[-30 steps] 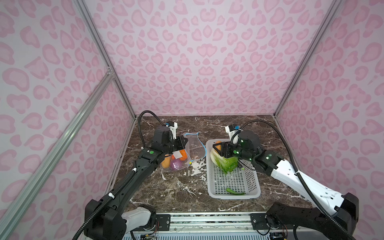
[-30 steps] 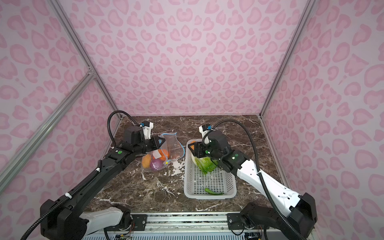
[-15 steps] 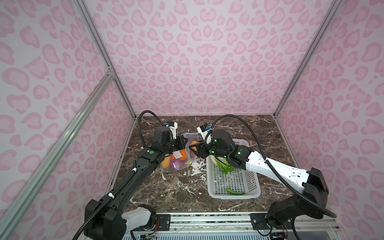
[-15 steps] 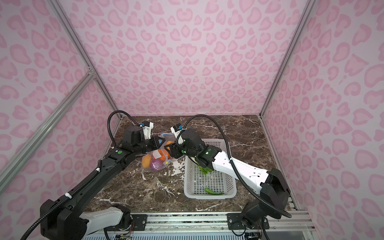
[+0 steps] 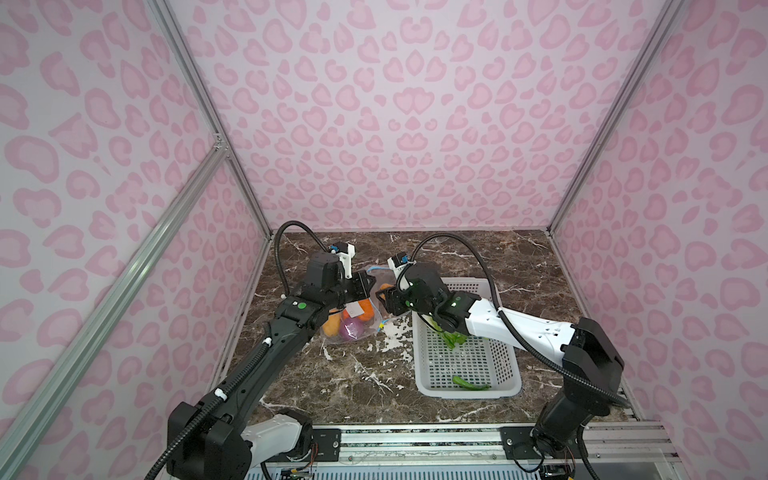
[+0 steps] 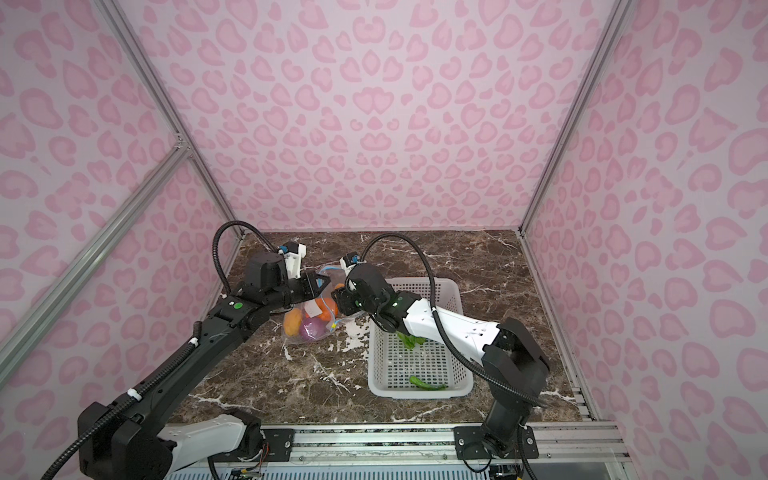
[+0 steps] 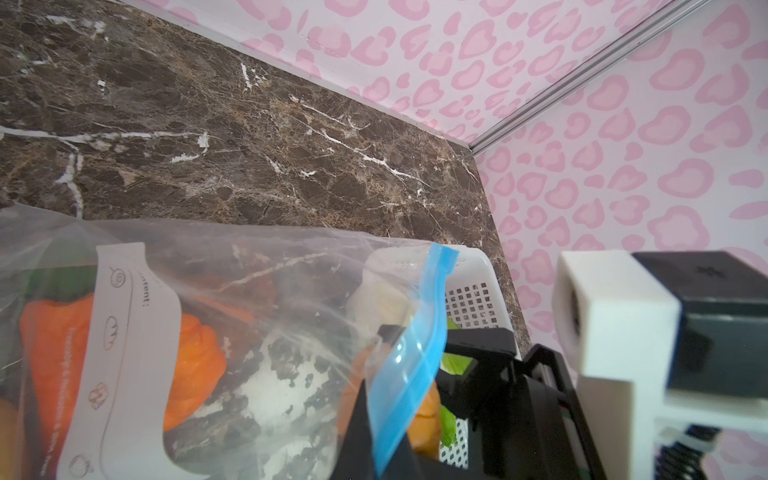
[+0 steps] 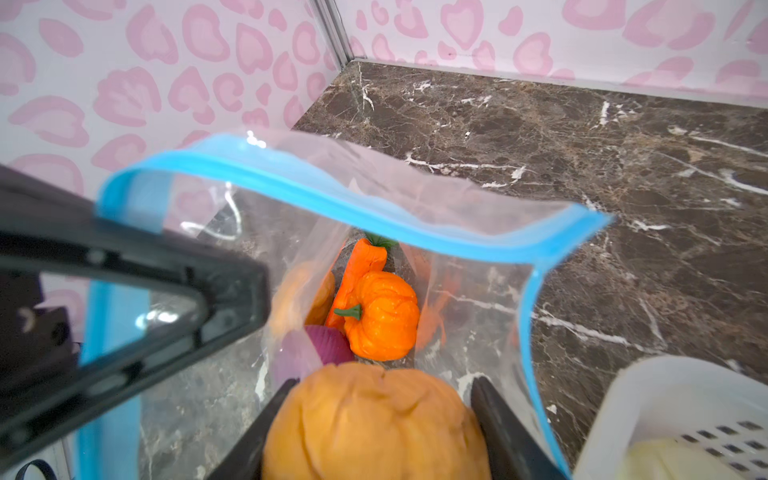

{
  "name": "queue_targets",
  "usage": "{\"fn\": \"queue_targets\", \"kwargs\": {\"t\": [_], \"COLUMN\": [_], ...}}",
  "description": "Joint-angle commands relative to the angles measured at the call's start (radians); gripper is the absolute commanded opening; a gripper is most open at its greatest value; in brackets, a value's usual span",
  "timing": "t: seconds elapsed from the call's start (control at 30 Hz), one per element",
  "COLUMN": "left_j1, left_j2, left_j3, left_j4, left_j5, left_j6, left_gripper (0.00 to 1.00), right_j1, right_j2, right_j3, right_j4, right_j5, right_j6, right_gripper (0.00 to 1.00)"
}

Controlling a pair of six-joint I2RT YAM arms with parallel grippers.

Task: Place the food in the zip-top bag and seal the zipper
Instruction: 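Carry the potato into the bag mouth and open the right gripper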

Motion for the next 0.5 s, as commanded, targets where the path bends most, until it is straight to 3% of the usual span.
{"fn": "queue_targets", "kwargs": {"t": [0.0,0.1,0.27,0.47], "left_j1": [0.000,0.000,0.000,0.001], "left_j2": [-0.006,-0.005,-0.004,-0.002], "left_j3": [0.009,0.010,0.009,0.010], "left_j4": [0.009,0.008,0.009,0.007], "left_j5": [0.007,0.007,0.000,0.001], "left_j6": [0.000,0.000,0.002,0.002], "left_gripper": [0.02,0.02,0.02,0.02], "right_j1": [0.004,0.004,0.005,0.005], "right_j2": [0.038,0.069,0.073,0.033], "right_j3": [0.030,0.053,0.054,0.039], "right_j4": [-0.011,-0.024,-0.026,-0.018], "right_j5": [0.014,0.021,0.002,-0.012], "right_j6": [-0.001,0.010,0.013,0.010], "right_gripper": [0.48,0.57,0.82,0.88]}}
